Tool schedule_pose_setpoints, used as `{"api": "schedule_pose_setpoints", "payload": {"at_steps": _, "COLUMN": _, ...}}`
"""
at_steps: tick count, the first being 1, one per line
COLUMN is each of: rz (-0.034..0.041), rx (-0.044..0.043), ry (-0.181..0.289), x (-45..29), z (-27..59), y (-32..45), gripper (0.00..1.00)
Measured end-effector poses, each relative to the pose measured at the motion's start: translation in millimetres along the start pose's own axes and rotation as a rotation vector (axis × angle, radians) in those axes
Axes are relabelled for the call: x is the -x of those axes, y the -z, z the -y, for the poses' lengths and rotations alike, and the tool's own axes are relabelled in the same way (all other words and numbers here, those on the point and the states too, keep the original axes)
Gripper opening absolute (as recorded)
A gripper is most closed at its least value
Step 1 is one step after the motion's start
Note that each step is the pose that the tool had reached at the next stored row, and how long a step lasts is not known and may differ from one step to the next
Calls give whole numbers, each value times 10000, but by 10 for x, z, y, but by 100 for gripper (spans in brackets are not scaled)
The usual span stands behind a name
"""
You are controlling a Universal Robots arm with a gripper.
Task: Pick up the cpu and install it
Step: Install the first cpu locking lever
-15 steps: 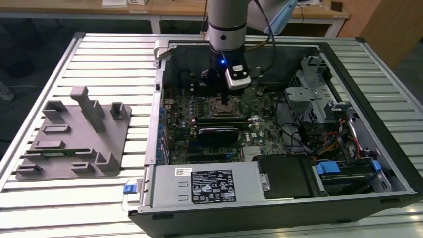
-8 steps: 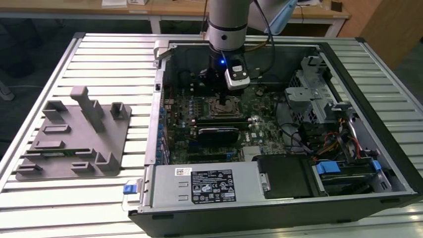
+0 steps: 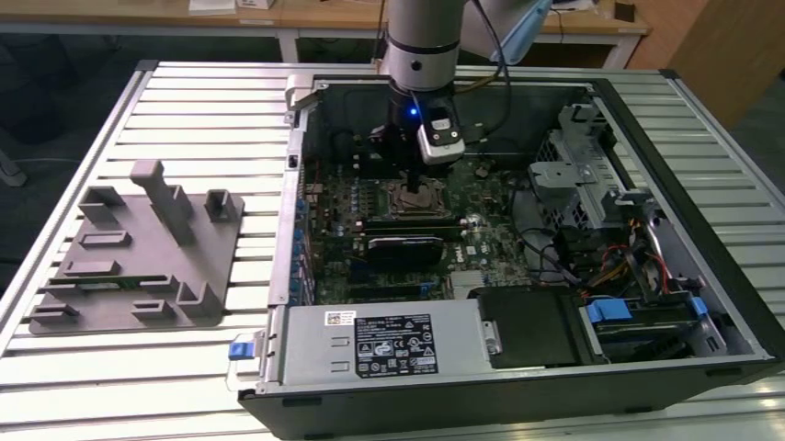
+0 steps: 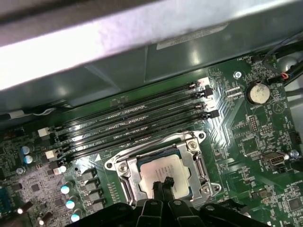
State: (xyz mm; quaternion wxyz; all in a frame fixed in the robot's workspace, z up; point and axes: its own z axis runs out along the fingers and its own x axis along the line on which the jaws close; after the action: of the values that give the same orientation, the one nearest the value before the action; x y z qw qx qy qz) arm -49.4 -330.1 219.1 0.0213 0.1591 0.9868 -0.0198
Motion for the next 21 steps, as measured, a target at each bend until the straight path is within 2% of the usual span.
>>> {"api": "schedule_pose_setpoints", "payload": {"at_steps": 11, "rz": 1, "rx": 1, "ry": 19, "x": 10, "z": 7, "y": 196, "gripper": 11}}
{"api": "schedule_pose_setpoints", "payload": {"at_steps": 15, "rz": 2, "rx": 4, "ry": 21, "x": 12, "z": 6, "y": 210, "gripper": 11}}
{"api": "schedule_pose_setpoints", "payload": {"at_steps": 21, "rz": 3, "rx": 4, "ry": 80, "x": 57, "z": -8, "y": 209, "gripper": 11}}
